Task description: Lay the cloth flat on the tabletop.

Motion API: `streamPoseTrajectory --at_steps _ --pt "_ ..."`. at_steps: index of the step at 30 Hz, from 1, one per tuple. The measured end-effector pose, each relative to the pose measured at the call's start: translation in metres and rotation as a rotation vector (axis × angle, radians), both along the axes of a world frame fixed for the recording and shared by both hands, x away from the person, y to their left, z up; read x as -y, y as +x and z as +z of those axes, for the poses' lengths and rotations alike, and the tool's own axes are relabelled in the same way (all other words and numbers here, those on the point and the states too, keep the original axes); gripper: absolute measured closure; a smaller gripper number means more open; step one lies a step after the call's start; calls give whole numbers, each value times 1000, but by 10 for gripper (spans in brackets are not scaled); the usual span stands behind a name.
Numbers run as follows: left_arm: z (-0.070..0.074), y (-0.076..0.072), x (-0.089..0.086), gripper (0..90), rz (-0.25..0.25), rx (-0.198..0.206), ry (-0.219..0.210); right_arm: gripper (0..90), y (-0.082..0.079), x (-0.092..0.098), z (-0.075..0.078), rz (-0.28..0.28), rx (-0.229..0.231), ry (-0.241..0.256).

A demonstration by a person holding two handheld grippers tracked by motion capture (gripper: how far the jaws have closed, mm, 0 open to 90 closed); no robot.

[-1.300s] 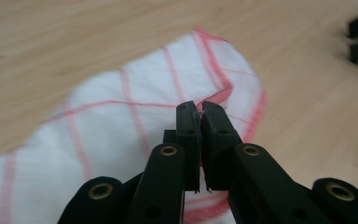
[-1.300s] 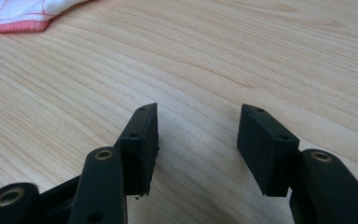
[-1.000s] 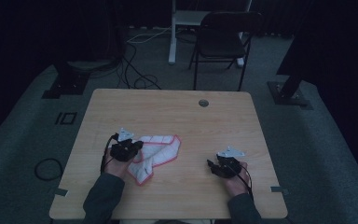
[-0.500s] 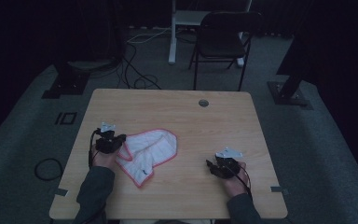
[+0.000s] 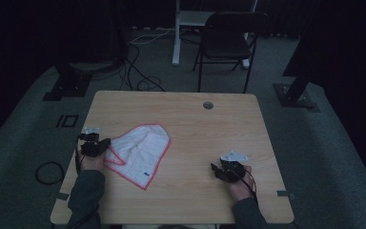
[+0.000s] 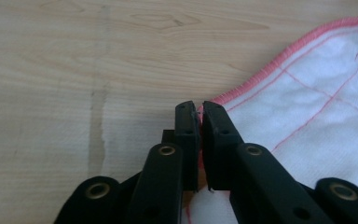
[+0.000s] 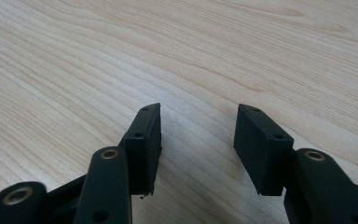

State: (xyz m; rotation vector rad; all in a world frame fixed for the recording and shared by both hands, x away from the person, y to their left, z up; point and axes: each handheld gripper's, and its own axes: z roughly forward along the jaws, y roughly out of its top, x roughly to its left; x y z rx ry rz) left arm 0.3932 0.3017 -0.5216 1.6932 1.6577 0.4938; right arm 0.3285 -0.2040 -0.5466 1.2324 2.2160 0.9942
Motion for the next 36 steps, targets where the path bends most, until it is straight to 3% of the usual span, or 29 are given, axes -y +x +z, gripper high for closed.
streamPoseTrajectory --at_steps 4,8,10,13,17,21,28,31,36 --pt "4 -4 3 775 12 28 -7 514 0 0 0 -1 2 -1" --pt "23 -15 16 724 2 97 8 515 0 0 0 -2 0 -2" --pt "30 -22 28 715 -39 130 24 515 0 -1 0 -2 1 -3" --pt "34 -30 47 708 -111 146 50 515 0 -1 0 -3 1 -4" --pt "27 -40 76 709 -209 137 43 515 -1 -1 0 -2 1 -6" --pt "10 -49 105 709 -299 94 84 515 -1 -1 0 0 1 -7" --pt "-10 -53 127 713 -357 16 135 515 -1 -2 0 6 6 -13" --pt "-14 -56 136 719 -386 12 156 515 -2 -4 1 10 6 -15" --pt "-14 -61 148 724 -421 8 144 515 -4 -10 2 25 16 -18"
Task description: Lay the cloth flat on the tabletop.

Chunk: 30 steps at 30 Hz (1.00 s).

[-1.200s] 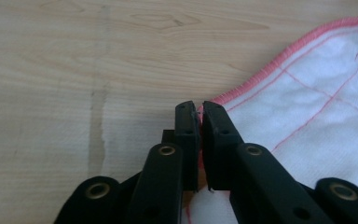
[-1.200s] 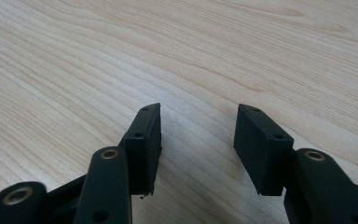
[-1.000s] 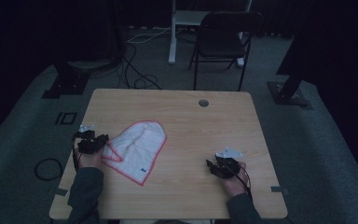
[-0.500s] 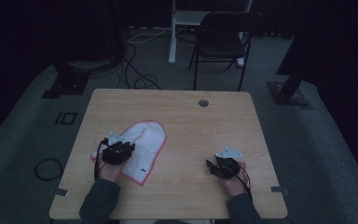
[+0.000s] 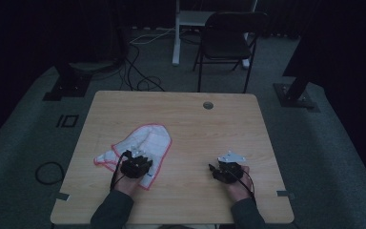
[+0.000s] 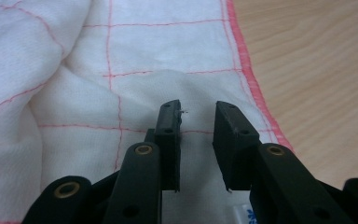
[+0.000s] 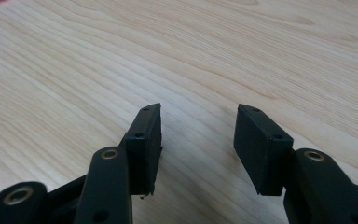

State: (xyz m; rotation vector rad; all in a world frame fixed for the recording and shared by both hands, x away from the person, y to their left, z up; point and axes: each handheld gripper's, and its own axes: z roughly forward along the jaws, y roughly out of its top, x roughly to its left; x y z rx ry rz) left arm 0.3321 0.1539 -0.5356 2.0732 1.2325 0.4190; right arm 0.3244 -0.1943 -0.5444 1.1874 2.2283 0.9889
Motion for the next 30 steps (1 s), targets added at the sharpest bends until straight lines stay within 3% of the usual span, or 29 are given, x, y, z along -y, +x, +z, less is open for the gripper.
streamPoseTrajectory --at_steps 6,13,17,19,23,26,30 --pt "0 -9 27 722 -52 -12 -18 516 -4 -13 2 38 9 12" --pt "-1 -18 66 719 -139 -22 -41 533 -12 -39 5 146 29 26" --pt "-1 -21 77 717 -189 -43 -74 538 -16 -53 4 195 29 31" --pt "4 -24 75 717 -196 -33 -87 539 -18 -58 4 216 34 30" --pt "23 -28 58 715 -168 42 -117 553 -19 -65 5 238 42 40" --pt "39 -25 33 715 -103 87 -145 578 -19 -71 3 242 41 33" --pt "52 -18 -5 719 1 110 -161 594 -20 -76 3 253 46 26"
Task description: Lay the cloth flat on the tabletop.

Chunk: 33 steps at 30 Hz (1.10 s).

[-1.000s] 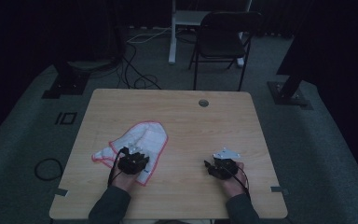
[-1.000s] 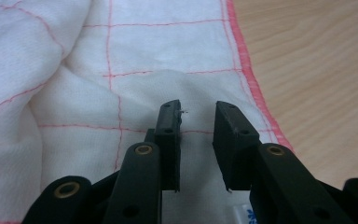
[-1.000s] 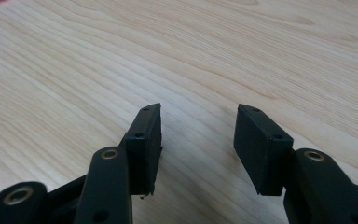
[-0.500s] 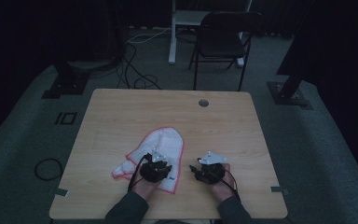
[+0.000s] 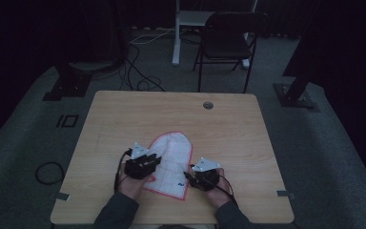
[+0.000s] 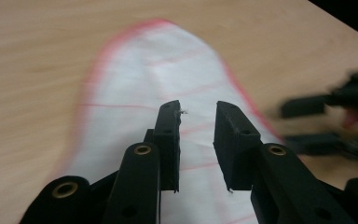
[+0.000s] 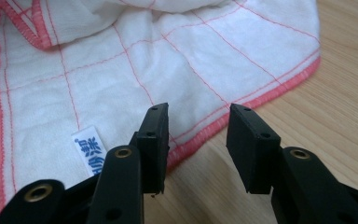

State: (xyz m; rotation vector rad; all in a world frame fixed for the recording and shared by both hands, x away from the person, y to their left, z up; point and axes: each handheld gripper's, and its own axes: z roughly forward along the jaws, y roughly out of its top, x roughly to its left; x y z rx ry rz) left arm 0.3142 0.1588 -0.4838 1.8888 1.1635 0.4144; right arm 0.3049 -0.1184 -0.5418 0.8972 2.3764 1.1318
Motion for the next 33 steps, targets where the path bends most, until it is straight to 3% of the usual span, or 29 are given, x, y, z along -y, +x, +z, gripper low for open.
streamPoseTrajectory --at_steps 3,9,14,17,20,22,26,33 --pt "2 2 -23 720 45 7 23 596 1 -3 0 3 -2 2" --pt "-7 8 -50 719 117 -45 22 610 3 -7 -4 3 -5 -22" --pt "-23 10 -48 706 109 -83 60 640 4 -9 -5 5 -19 -26" --pt "-33 10 -44 722 98 -105 87 731 5 -8 -6 15 -33 -12" --pt "-39 13 -42 786 90 -117 122 814 4 -9 -5 32 -37 -19" --pt "-43 14 -41 879 75 -115 161 839 4 -9 -5 38 -32 -28" --pt "-50 21 -44 900 80 -129 174 855 5 -7 -4 37 -39 -29" --pt "-49 30 -47 900 108 -120 209 856 5 -4 -4 35 -43 -37"
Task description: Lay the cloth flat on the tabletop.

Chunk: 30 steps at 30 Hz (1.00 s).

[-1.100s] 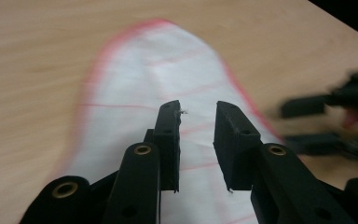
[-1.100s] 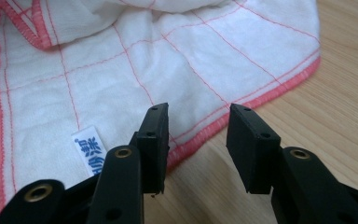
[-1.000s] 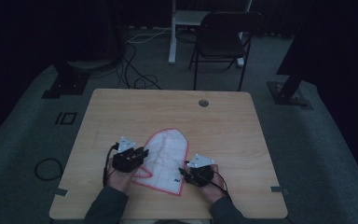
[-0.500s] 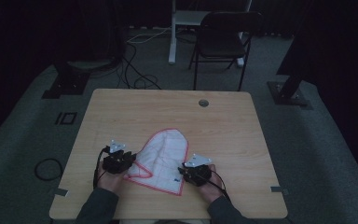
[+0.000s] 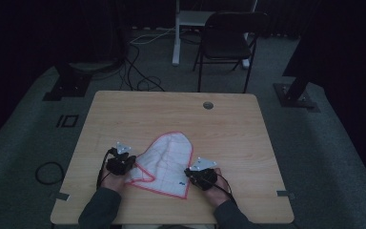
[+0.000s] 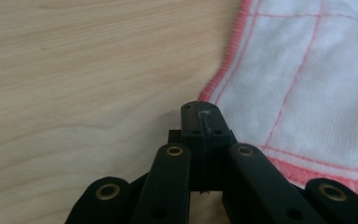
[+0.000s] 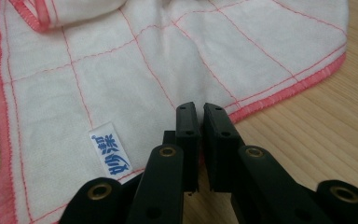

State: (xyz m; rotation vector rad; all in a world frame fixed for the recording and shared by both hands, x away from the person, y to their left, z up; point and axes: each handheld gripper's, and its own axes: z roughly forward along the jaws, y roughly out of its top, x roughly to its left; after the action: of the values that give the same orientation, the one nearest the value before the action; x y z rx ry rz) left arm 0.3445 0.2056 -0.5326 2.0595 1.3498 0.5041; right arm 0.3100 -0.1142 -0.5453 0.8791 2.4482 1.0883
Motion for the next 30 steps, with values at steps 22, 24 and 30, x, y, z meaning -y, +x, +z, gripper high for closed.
streamPoseTrajectory --at_steps 22,24,30 --pt "0 37 -28 897 97 55 182 858 13 37 4 -102 -33 -25" --pt "0 37 -28 889 100 54 182 858 14 40 4 -107 -32 -26" --pt "5 30 -20 822 138 89 153 858 15 42 5 -134 -13 -57"
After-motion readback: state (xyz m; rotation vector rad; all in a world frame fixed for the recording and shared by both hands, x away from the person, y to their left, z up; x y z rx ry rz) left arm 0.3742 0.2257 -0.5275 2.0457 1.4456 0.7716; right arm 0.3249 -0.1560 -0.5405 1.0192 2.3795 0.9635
